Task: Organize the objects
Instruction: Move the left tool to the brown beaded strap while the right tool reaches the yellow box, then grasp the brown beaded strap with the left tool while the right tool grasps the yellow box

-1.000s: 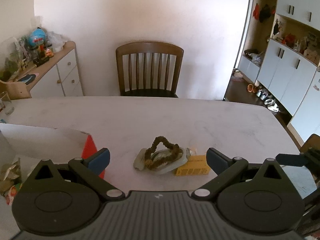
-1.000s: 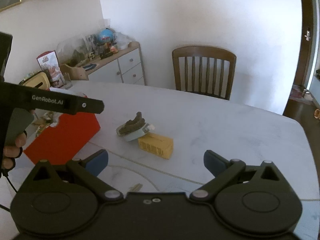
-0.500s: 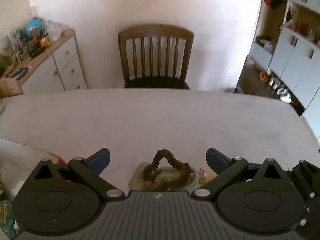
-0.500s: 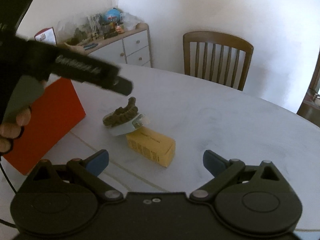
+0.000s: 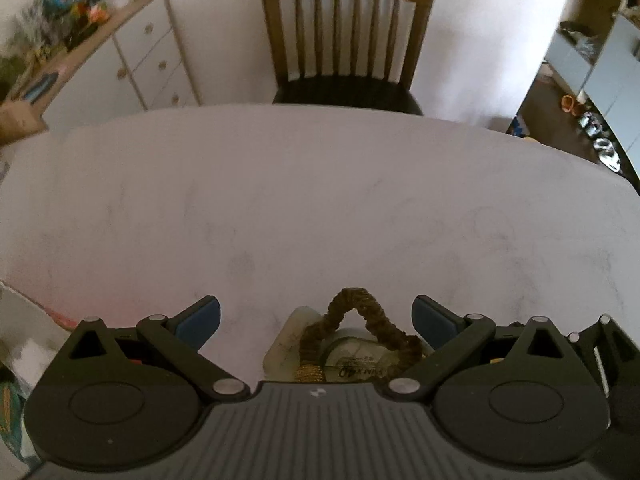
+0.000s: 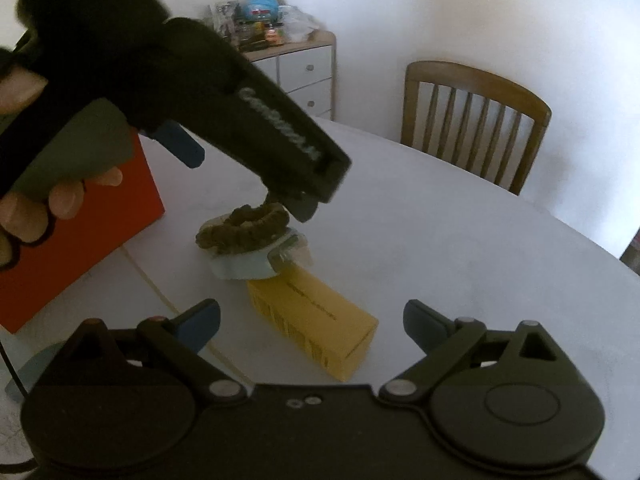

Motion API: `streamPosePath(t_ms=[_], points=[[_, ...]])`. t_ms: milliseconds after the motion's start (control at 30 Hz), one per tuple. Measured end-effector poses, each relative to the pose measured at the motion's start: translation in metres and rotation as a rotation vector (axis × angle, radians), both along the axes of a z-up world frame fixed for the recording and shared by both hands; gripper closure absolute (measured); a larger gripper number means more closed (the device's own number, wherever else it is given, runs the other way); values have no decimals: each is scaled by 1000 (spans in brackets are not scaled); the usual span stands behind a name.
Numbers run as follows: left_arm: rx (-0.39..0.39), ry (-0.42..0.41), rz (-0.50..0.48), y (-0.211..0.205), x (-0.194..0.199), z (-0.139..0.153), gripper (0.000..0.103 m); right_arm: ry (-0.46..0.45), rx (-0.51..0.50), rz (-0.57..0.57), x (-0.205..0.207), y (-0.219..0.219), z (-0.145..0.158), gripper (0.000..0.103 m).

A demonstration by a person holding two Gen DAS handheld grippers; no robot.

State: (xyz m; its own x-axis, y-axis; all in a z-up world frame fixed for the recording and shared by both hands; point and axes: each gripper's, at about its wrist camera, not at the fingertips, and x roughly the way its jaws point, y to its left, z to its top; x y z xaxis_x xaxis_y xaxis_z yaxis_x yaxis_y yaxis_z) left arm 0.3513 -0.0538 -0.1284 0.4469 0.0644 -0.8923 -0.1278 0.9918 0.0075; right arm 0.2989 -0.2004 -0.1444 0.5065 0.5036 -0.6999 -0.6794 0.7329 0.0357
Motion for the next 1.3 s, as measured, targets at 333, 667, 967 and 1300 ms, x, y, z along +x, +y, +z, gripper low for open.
streamPosePath(t_ms=[333, 667, 967, 1300], points=[[-69, 20, -13, -4, -1, -1, 40, 13, 9, 31, 3, 4, -3, 23], [-98, 9, -57, -7, -13, 5, 79, 36, 11, 33, -11, -3, 1, 60], [-126, 12, -81, -5, -42, 8, 93, 48, -11, 32, -41, -4, 5, 75], [-134, -3, -113, -5, -79, 15, 93, 114, -15, -71, -75, -15, 11, 76]])
